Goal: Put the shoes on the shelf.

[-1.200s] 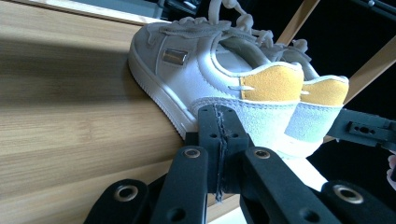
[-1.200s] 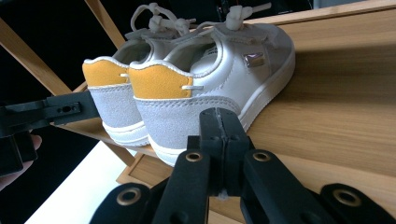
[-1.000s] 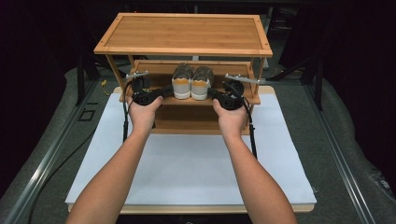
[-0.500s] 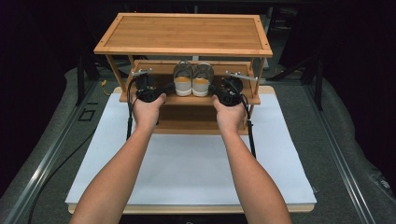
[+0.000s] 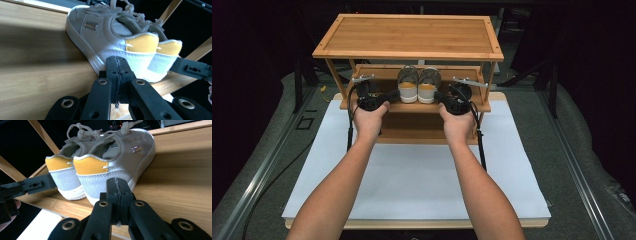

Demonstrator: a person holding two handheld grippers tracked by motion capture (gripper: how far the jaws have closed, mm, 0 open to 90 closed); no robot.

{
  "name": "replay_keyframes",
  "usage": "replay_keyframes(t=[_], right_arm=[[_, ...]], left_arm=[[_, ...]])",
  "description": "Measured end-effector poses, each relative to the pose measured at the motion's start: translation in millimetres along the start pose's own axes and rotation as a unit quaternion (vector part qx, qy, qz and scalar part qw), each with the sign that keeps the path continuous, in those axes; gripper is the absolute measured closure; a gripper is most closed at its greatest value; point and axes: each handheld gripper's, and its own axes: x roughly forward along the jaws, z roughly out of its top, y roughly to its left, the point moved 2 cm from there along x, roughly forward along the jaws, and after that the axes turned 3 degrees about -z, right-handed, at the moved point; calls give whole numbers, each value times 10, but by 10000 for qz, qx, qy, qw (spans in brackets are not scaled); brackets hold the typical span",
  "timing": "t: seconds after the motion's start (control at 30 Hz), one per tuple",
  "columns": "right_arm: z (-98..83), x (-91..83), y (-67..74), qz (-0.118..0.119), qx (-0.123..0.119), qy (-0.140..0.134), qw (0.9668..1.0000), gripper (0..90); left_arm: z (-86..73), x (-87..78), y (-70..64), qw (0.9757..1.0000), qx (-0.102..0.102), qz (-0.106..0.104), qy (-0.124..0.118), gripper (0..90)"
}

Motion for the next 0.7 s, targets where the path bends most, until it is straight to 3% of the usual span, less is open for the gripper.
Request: replay_keyframes(t=[0.07, 0.27, 0.7], right_arm=[[-4, -24, 3, -52, 9, -38, 10000, 900], [-3, -115, 5, 99, 111, -209, 9997, 900], [-116, -236, 44, 330, -104, -158, 9993, 900]], left_arm=[[-2, -36, -9, 10000, 6, -27, -13, 895], [7, -141, -42, 9999, -27, -88, -70, 895], [-78, -253, -212, 9992, 147, -356, 41, 891]])
